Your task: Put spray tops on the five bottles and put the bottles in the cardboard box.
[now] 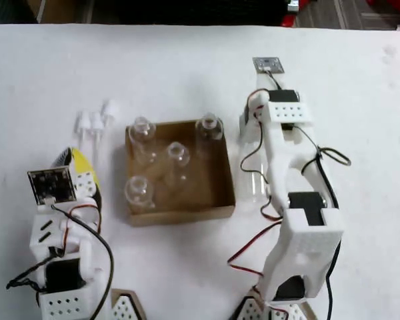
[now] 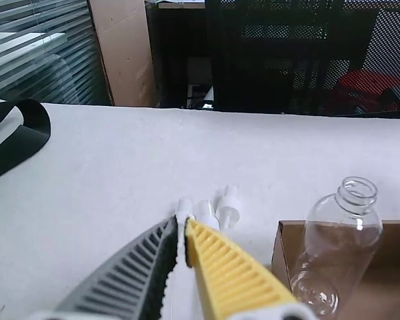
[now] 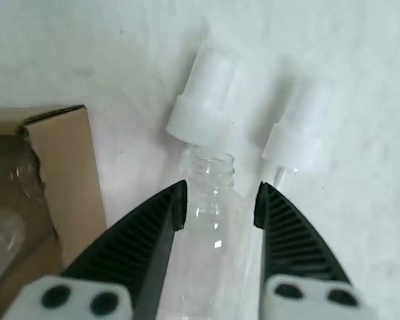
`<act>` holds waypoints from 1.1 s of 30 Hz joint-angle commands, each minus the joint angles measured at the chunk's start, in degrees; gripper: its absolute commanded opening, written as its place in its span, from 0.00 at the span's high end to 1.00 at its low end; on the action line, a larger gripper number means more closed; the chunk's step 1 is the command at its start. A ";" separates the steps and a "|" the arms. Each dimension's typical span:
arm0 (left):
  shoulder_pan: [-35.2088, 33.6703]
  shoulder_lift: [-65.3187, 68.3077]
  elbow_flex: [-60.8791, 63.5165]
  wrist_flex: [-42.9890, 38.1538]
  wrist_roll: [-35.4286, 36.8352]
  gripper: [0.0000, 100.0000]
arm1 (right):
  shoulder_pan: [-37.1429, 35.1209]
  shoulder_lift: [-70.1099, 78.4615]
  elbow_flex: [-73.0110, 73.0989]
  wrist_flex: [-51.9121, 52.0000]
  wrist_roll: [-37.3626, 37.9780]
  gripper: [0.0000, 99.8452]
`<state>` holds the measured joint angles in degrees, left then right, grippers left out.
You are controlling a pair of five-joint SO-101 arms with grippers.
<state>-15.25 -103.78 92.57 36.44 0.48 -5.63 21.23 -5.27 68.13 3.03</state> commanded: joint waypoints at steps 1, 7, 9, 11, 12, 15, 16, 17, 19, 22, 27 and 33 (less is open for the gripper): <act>0.31 -1.01 -3.08 -1.93 -0.62 0.97 | -1.01 -0.48 -1.93 0.13 0.70 0.85; 0.31 -1.01 -3.08 -1.93 -0.62 0.97 | -1.10 1.27 -2.37 0.13 0.70 0.85; 0.31 -1.01 -3.08 -1.93 -0.62 0.97 | -1.10 1.63 -2.46 0.13 0.70 0.85; 0.31 -1.01 -3.08 -1.93 -0.62 0.97 | -1.10 1.80 -3.16 0.40 0.70 0.85; 0.31 -1.01 -3.08 -1.93 -0.62 0.97 | -0.92 1.80 -3.25 0.48 0.70 0.85; 0.31 -1.01 -3.08 -1.93 -0.62 0.97 | -0.66 1.80 -3.34 0.48 0.70 0.85; 0.31 -1.01 -3.08 -1.93 -0.62 0.97 | -0.66 1.89 -3.34 0.48 0.70 0.85; 0.31 -1.01 -3.08 -1.93 -0.62 0.97 | -0.84 1.89 -3.34 0.48 0.70 0.85; 0.31 -1.01 -3.08 -1.93 -0.62 0.97 | -1.10 1.89 -3.16 0.48 0.70 0.85; 0.31 -1.01 -3.08 -1.93 -0.62 0.97 | -1.10 1.98 -3.16 0.48 0.70 0.85; 0.31 -1.01 -3.08 -1.93 -0.62 0.97 | -1.10 1.98 -3.16 0.40 0.70 0.85; 0.31 -1.01 -3.08 -1.93 -0.62 0.97 | -1.01 1.98 -3.16 0.40 0.70 0.85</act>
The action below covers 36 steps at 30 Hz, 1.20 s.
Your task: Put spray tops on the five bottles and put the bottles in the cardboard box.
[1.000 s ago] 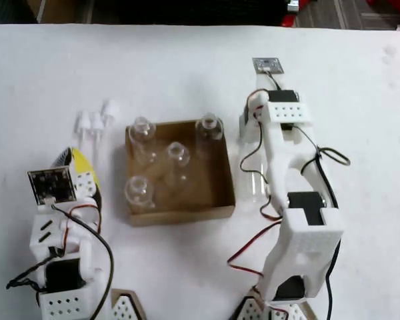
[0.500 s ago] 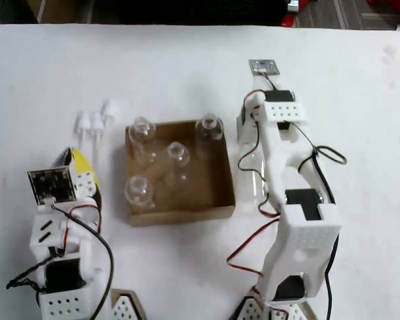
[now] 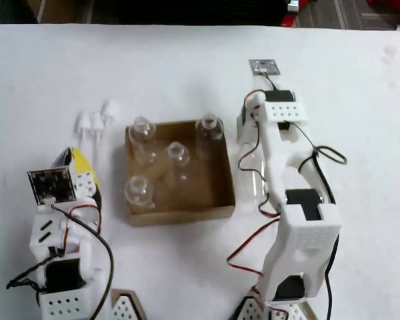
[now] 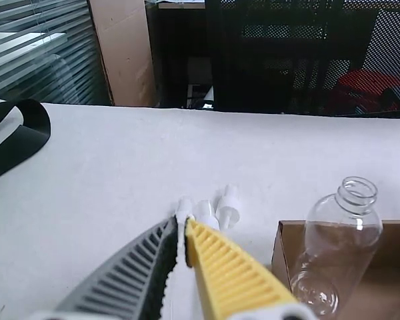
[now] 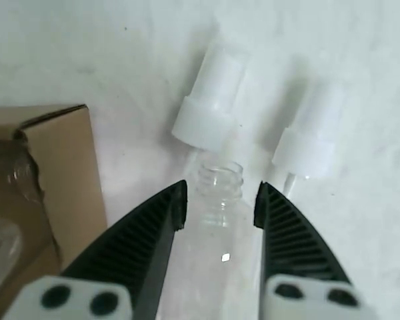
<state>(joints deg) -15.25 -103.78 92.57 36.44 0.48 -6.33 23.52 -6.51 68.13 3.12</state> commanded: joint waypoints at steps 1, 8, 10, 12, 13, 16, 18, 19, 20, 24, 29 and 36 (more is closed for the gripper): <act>0.31 -1.01 -3.08 -1.93 -0.62 0.97 | -0.31 -0.31 -1.85 0.40 0.62 0.85; 0.31 -1.01 -3.08 -1.93 -0.62 0.97 | -0.40 1.19 -2.37 0.48 0.62 0.85; 0.31 -1.01 -3.08 -1.93 -0.62 0.97 | -0.40 2.42 -3.43 0.66 0.62 0.85; 0.31 -1.01 -3.08 -1.93 -0.62 0.97 | -0.04 3.03 -5.10 2.51 0.44 0.85; 0.31 -1.01 -3.08 -1.93 -0.62 0.97 | 0.04 3.30 -6.07 3.38 0.35 0.85; 0.31 -1.01 -3.08 -1.93 -0.62 0.97 | 0.13 3.74 -7.38 4.79 0.44 0.85; 0.31 -1.01 -3.08 -1.93 -0.62 0.97 | 0.13 3.74 -7.38 4.88 0.44 0.86; 0.31 -1.01 -3.08 -1.93 -0.62 0.97 | 0.13 3.74 -7.38 4.88 0.44 0.88; 0.31 -1.01 -3.08 -1.93 -0.62 0.97 | 0.13 3.74 -7.38 4.88 0.44 0.91; 0.31 -1.01 -3.08 -1.93 -0.62 0.97 | 0.13 3.74 -7.38 4.70 0.44 0.98; 0.31 -1.01 -3.08 -1.93 -0.62 0.97 | 0.13 3.74 -7.38 4.62 0.53 0.97; 0.31 -1.01 -3.08 -1.93 -0.62 0.97 | 0.66 3.21 -7.38 4.88 0.53 0.98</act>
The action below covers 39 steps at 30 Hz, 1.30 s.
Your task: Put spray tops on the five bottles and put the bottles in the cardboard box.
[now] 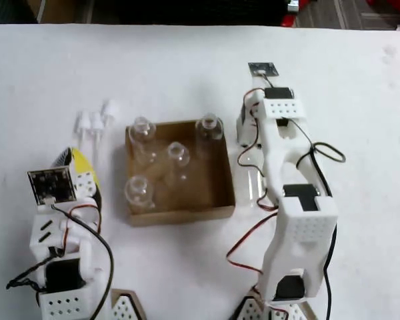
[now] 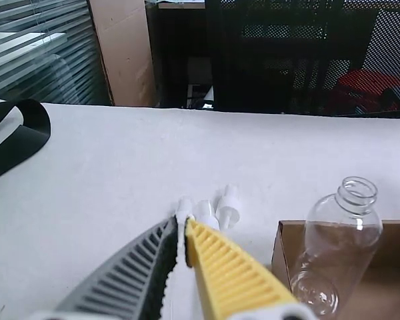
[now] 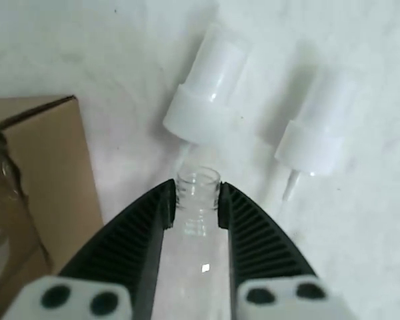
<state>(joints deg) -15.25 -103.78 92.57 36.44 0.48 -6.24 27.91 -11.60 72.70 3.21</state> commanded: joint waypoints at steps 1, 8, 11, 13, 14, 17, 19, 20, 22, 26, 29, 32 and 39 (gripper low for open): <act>0.31 -1.01 -3.08 -1.93 -0.62 0.97 | 0.92 -1.19 -2.37 0.40 0.26 0.98; 0.31 -1.01 -3.08 -1.93 -0.62 0.97 | 1.89 -1.45 -2.64 0.40 0.35 0.98; 0.31 -1.01 -3.08 -1.93 -0.62 0.97 | 1.89 -3.03 -2.37 0.40 0.44 0.98; 0.31 -1.01 -3.08 -1.93 -0.62 0.97 | 1.89 -4.18 -2.20 0.40 0.97 0.98; 0.31 -1.01 -3.08 -1.93 -0.62 0.97 | 1.89 -4.44 -2.20 0.40 2.46 0.98; 0.31 -1.01 -3.08 -1.93 -0.62 0.97 | 1.63 -4.62 -2.20 0.40 7.38 0.98; 0.31 -1.01 -3.08 -1.93 -0.62 0.97 | 1.36 -4.97 -2.20 0.57 8.53 0.98; 0.31 -1.01 -3.08 -1.93 -0.62 0.97 | 1.36 -5.05 -2.29 1.10 8.44 0.98; 0.31 -1.01 -3.08 -1.93 -0.62 0.97 | 1.27 -5.41 -2.73 2.51 8.44 0.98; 0.31 -1.01 -3.08 -1.93 -0.62 0.97 | 1.27 -8.84 -3.25 5.23 8.44 0.98; 0.31 -1.01 -3.08 -1.93 -0.62 0.97 | 1.27 -12.00 -3.08 7.43 8.44 0.98; 0.31 -1.01 -3.08 -1.93 -0.62 0.97 | 1.27 -14.46 -3.08 9.89 8.44 0.98; 0.31 -1.01 -3.08 -1.93 -0.62 0.97 | 0.66 -19.74 -3.08 14.02 8.44 0.98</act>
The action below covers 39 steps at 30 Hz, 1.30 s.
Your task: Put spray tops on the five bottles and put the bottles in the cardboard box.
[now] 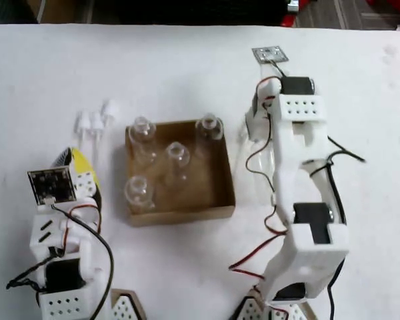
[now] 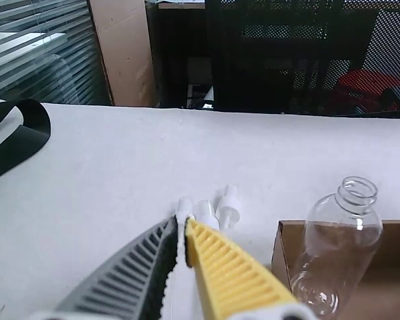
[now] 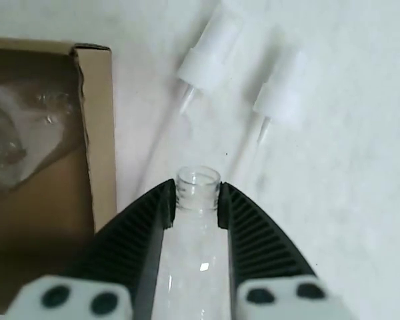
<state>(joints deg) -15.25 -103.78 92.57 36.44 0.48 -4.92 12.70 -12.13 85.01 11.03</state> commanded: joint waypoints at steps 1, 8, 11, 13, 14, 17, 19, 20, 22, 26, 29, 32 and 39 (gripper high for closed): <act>0.31 -1.01 -3.08 -1.93 -0.62 0.97 | -1.01 -5.32 -2.55 1.98 0.88 0.98; 0.40 -1.01 -3.08 -1.93 -0.62 0.97 | -5.05 -9.63 -2.46 6.90 1.05 0.98; 0.40 -1.01 -3.08 -1.93 -0.62 0.97 | -4.70 -10.42 -2.46 6.81 1.05 0.98; 0.40 -1.01 -3.08 -1.93 -0.62 0.97 | -3.91 -10.59 -2.46 6.64 1.05 0.98; 0.40 -1.01 -3.08 -1.93 -0.62 0.97 | -3.38 -10.68 -2.46 6.55 1.05 0.98; 0.40 -1.01 -3.08 -1.93 -0.62 0.97 | -1.63 -11.91 -2.46 6.55 0.88 0.98; 0.40 -1.01 -3.08 -1.93 -0.62 0.97 | -0.48 -13.32 -2.46 6.55 0.88 0.98; 0.40 -1.01 -3.08 -1.93 -0.62 0.97 | 0.04 -14.02 -2.46 6.55 0.88 0.98; 0.40 -1.01 -3.08 -1.93 -0.62 0.97 | 0.84 -15.16 -2.37 6.55 0.88 0.98; 0.40 -1.01 -3.08 -1.93 -0.62 0.97 | 2.07 -17.01 -2.37 6.90 0.97 0.98; 0.40 -1.01 -3.08 -1.93 -0.62 0.97 | 2.77 -18.86 -1.76 6.99 0.97 0.98; 0.40 -1.01 -3.08 -1.93 -0.62 0.97 | 2.59 -22.55 2.20 5.05 0.97 0.98; 0.48 -1.01 -3.08 -1.93 -0.62 0.97 | 2.51 -39.25 21.71 -9.45 0.62 0.98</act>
<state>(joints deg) -15.25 -103.78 92.57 36.44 0.48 -2.90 -18.15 3.16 82.55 11.56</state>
